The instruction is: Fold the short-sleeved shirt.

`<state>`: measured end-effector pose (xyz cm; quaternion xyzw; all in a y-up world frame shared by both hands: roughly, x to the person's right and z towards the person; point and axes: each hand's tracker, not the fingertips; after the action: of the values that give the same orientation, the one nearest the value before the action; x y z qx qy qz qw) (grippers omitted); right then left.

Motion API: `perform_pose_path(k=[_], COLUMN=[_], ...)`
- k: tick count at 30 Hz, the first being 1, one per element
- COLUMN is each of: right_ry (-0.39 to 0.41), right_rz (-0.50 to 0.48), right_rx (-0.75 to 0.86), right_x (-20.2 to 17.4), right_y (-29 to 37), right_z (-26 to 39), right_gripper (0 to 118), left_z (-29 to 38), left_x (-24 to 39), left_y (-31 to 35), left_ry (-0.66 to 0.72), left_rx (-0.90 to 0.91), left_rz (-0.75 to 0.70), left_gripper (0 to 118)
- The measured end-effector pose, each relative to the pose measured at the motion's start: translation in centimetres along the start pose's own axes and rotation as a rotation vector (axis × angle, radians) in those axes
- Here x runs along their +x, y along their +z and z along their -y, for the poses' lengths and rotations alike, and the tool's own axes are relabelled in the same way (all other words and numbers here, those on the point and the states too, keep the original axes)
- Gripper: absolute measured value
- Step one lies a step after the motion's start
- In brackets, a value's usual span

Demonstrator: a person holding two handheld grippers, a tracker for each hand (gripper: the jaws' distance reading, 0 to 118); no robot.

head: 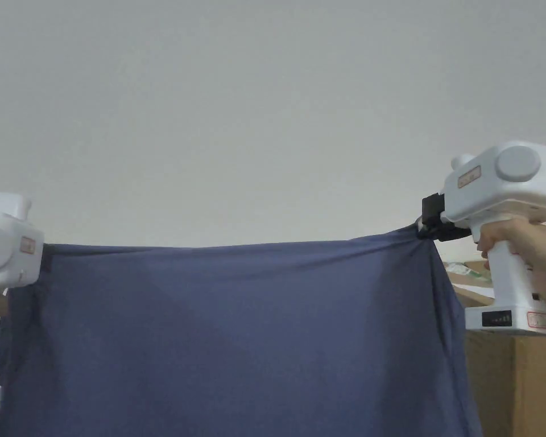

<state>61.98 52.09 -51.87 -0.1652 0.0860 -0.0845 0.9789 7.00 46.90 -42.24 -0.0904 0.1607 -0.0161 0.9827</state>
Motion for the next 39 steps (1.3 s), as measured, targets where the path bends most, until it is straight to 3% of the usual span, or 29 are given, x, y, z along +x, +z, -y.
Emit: perform_pose_path(k=[2, 7, 12, 14, 18, 21, 25, 30, 36, 39], right_ry=[-0.030, -0.022, 0.047, 0.063, -0.042, -0.008, 0.029, 0.035, -0.116, -0.167], right_rz=[-0.009, -0.021, -0.004, 0.009, -0.021, -0.007, -0.007, 0.020, 0.007, 0.058], right_rx=[0.102, 0.171, 0.197, 0.206, 0.156, 0.127, 0.009, -0.155, -0.422, -0.578], right_x=[-0.3, -1.2, -1.6, -1.1, -0.3, -0.3, -0.3, 1.8, 6.9, 8.8], right_y=[0.3, 0.9, 1.9, 1.9, -0.3, -2.5, -6.3, -12.8, -18.6, -18.7], right_z=[-1.9, -5.6, -5.9, -5.1, -3.4, -1.2, 3.6, 13.4, 32.2, 41.3], right_gripper=[4, 4, 4, 4, 4, 4, 4, 4, 4, 4], left_z=[-1.5, -4.9, -6.5, -6.3, -3.8, -1.4, 3.7, 15.1, 32.3, 38.7], left_x=[-1.0, -1.5, -1.3, -0.4, 1.0, 1.2, 1.6, 3.3, 3.4, 3.0], left_y=[-1.7, -3.9, -4.2, -3.7, -3.6, -5.4, -9.2, -13.3, -15.4, -14.2], left_ry=[0.061, 0.074, 0.095, 0.002, 0.024, 0.011, -0.054, -0.055, 0.026, 0.017], left_rx=[0.037, 0.089, 0.159, 0.186, 0.163, 0.132, 0.038, -0.127, -0.417, -0.559], left_rz=[0.041, 0.036, 0.028, 0.022, 0.037, 0.039, -0.010, 0.026, 0.055, 0.051], left_gripper=[0, 0, 0, 0, 0, 0, 0, 0, 0, 0])
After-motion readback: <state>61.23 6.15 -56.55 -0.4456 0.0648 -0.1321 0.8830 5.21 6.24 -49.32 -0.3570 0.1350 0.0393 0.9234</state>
